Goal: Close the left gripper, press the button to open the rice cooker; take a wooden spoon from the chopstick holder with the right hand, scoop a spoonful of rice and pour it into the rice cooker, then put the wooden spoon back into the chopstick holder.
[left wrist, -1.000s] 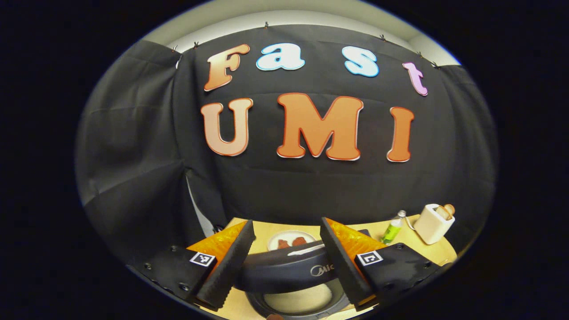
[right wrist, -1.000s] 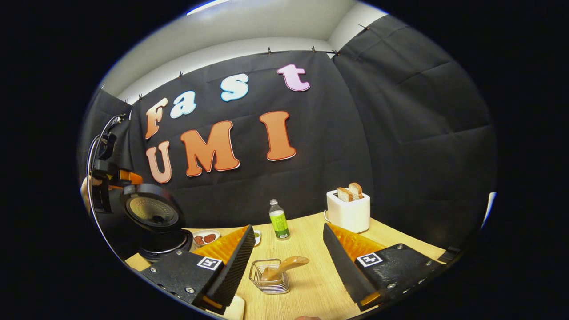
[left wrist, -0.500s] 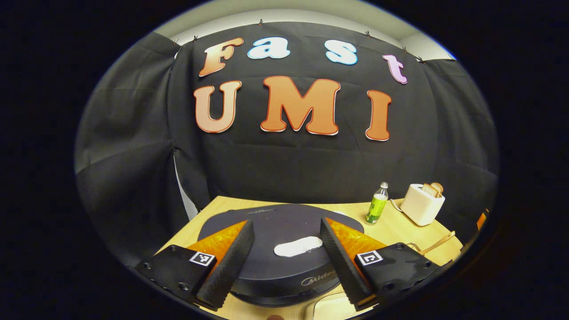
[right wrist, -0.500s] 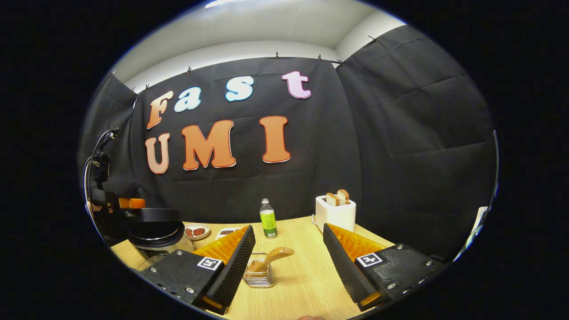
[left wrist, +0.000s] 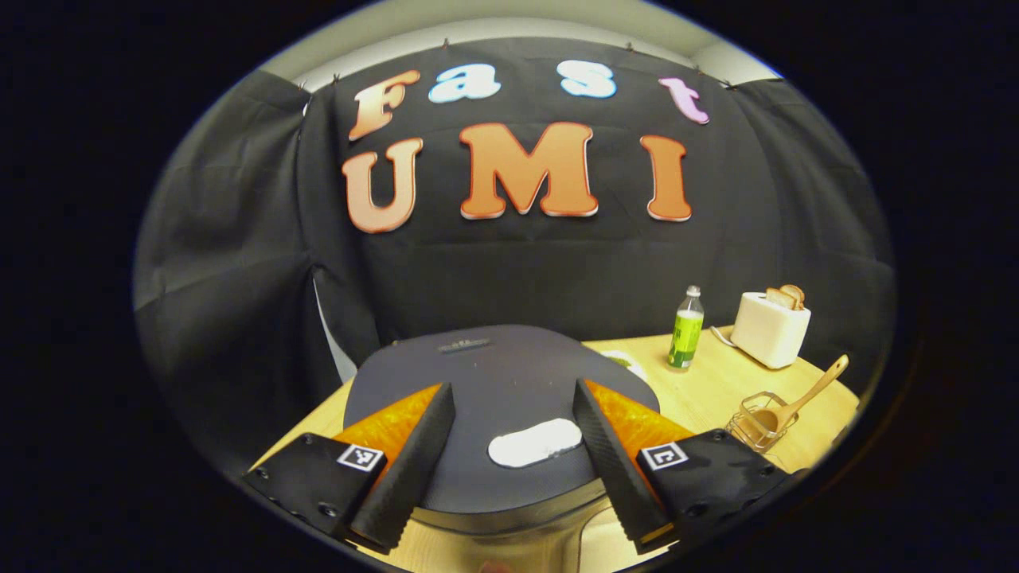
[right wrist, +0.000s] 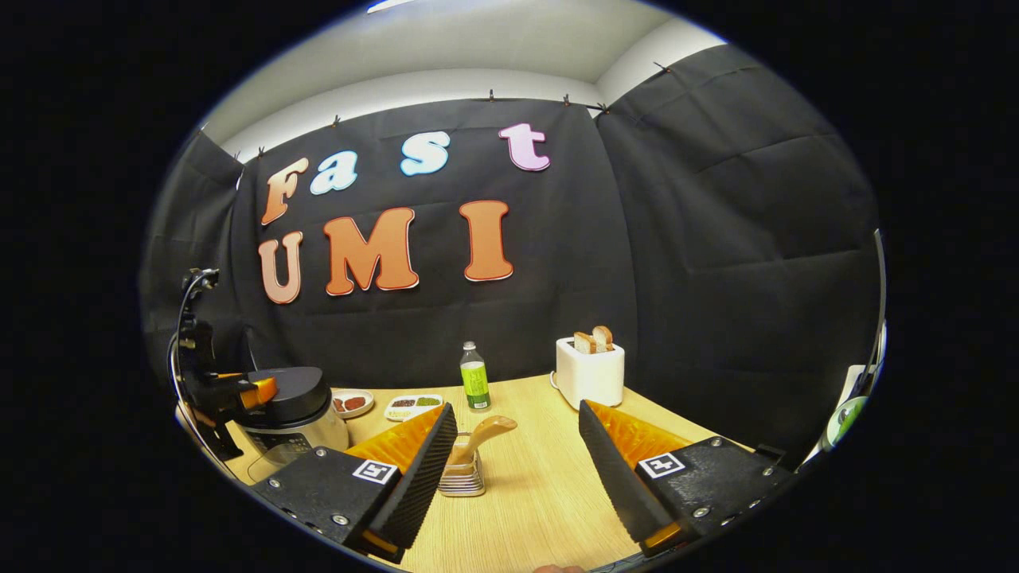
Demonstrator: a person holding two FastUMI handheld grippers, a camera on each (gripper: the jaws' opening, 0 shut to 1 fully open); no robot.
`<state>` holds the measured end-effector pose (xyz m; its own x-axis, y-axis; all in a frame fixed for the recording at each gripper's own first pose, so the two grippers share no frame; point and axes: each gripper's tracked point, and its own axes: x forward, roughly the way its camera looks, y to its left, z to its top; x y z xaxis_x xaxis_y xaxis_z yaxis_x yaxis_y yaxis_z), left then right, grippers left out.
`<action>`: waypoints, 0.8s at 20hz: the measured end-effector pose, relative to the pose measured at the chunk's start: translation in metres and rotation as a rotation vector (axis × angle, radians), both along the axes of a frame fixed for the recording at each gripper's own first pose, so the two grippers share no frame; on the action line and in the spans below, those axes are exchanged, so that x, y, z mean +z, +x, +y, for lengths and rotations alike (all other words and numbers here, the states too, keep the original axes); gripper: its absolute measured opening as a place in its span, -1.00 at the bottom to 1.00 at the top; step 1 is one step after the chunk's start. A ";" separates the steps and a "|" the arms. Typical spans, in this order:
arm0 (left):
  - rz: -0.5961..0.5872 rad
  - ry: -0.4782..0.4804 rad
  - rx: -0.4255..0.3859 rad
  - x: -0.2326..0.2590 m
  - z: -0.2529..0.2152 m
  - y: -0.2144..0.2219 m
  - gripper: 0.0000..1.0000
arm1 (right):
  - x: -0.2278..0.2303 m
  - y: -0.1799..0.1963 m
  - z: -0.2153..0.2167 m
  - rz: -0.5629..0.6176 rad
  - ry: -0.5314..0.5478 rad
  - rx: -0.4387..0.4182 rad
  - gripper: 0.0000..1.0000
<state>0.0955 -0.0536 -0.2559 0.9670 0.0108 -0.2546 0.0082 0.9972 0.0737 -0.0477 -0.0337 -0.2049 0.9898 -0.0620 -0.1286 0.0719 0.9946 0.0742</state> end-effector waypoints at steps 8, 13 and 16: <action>-0.032 0.011 0.002 -0.001 0.000 -0.001 1.00 | -0.009 0.005 -0.004 0.025 -0.005 -0.001 0.89; 0.042 -0.003 -0.008 0.022 0.009 -0.019 0.94 | 0.001 0.017 -0.018 0.034 -0.044 -0.016 0.89; 0.001 -0.015 -0.016 0.070 0.016 -0.026 0.93 | 0.024 0.030 -0.011 0.025 -0.022 0.020 0.90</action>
<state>0.0692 -0.0379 -0.1855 0.9666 -0.0087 -0.2561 0.0247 0.9979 0.0592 -0.0174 -0.0445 -0.1805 0.9873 -0.0450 -0.1525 0.0533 0.9973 0.0512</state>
